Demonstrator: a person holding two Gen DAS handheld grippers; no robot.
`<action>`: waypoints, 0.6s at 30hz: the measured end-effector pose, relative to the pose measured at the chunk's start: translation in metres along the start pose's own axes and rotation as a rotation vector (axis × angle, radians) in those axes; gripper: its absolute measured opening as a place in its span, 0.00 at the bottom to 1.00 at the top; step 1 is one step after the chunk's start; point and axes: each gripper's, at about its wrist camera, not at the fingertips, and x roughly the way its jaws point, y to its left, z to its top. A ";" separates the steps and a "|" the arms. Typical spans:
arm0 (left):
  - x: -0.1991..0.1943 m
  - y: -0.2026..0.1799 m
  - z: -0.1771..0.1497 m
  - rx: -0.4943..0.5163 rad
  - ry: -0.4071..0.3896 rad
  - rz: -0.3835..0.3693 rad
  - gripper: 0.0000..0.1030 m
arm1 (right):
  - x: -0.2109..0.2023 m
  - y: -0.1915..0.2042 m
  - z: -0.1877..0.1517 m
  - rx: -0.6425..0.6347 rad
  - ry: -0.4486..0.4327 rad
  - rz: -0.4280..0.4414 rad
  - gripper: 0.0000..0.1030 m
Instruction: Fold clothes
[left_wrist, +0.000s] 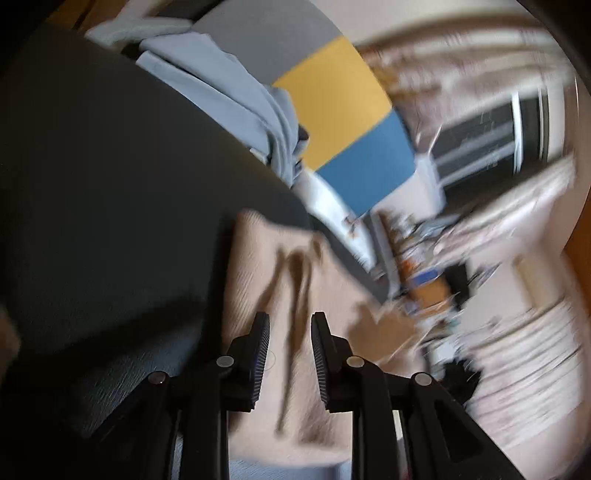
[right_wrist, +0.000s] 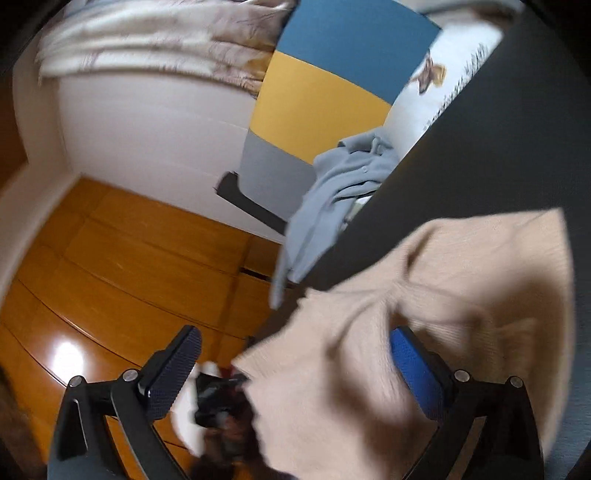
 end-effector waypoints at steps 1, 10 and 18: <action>0.005 -0.001 -0.007 0.021 0.026 0.024 0.23 | -0.003 -0.008 -0.005 0.002 -0.001 -0.030 1.00; -0.016 0.006 -0.074 0.063 0.122 0.048 0.10 | -0.024 -0.016 -0.060 -0.087 0.082 -0.078 0.99; -0.067 0.000 -0.097 0.025 0.092 0.098 0.23 | -0.072 0.002 -0.113 -0.133 0.162 -0.113 0.98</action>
